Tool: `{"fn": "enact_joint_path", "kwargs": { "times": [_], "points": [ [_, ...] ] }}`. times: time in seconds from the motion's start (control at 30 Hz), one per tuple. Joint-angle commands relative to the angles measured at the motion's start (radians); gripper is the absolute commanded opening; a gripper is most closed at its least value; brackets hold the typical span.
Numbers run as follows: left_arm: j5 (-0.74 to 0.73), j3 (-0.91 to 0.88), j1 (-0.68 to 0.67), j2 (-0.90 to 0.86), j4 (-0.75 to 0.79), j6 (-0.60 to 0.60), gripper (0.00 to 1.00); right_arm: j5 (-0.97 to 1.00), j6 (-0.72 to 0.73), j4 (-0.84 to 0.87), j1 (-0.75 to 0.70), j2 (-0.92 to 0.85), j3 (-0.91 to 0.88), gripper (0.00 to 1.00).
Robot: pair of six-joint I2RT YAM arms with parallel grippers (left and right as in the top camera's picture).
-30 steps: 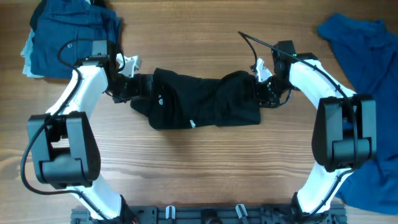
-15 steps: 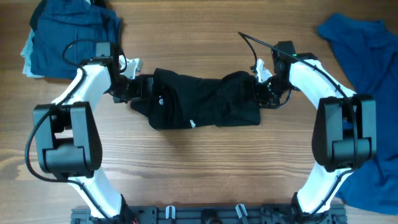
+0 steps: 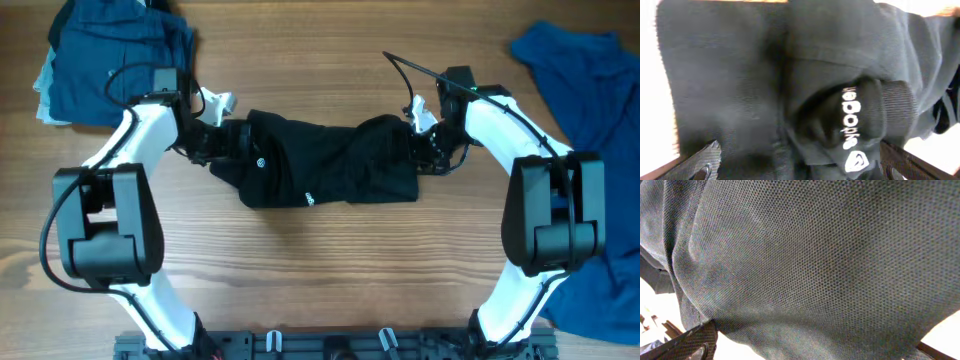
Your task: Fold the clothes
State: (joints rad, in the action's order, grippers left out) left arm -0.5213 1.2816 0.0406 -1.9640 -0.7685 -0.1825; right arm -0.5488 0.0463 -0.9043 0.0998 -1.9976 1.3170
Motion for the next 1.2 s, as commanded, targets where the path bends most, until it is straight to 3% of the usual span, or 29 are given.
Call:
{"fn": "enact_joint_path", "kwargs": {
  "times": [0.0,0.13,0.23,0.63,0.93,1.17],
  "points": [
    [0.013,0.010,0.068,-0.010,-0.002,-0.020,1.00,-0.001,-0.031,-0.009,0.009,-0.017,-0.003,1.00],
    [-0.106,0.021,0.158,-0.007,0.002,-0.047,1.00,0.002,-0.047,-0.016,0.009,-0.017,-0.003,1.00],
    [-0.118,0.010,0.171,-0.013,-0.005,-0.051,1.00,0.002,-0.046,-0.008,0.009,-0.017,-0.003,1.00],
    [-0.167,-0.006,0.071,-0.149,0.009,-0.048,1.00,0.002,-0.046,-0.021,0.009,-0.017,-0.003,1.00],
    [-0.186,-0.006,-0.041,-0.154,-0.036,-0.045,1.00,0.002,-0.046,-0.020,0.009,-0.017,-0.003,1.00],
    [-0.192,-0.006,-0.050,-0.153,-0.047,-0.047,1.00,0.002,-0.046,-0.016,0.009,-0.017,-0.003,1.00]
  ]
}}
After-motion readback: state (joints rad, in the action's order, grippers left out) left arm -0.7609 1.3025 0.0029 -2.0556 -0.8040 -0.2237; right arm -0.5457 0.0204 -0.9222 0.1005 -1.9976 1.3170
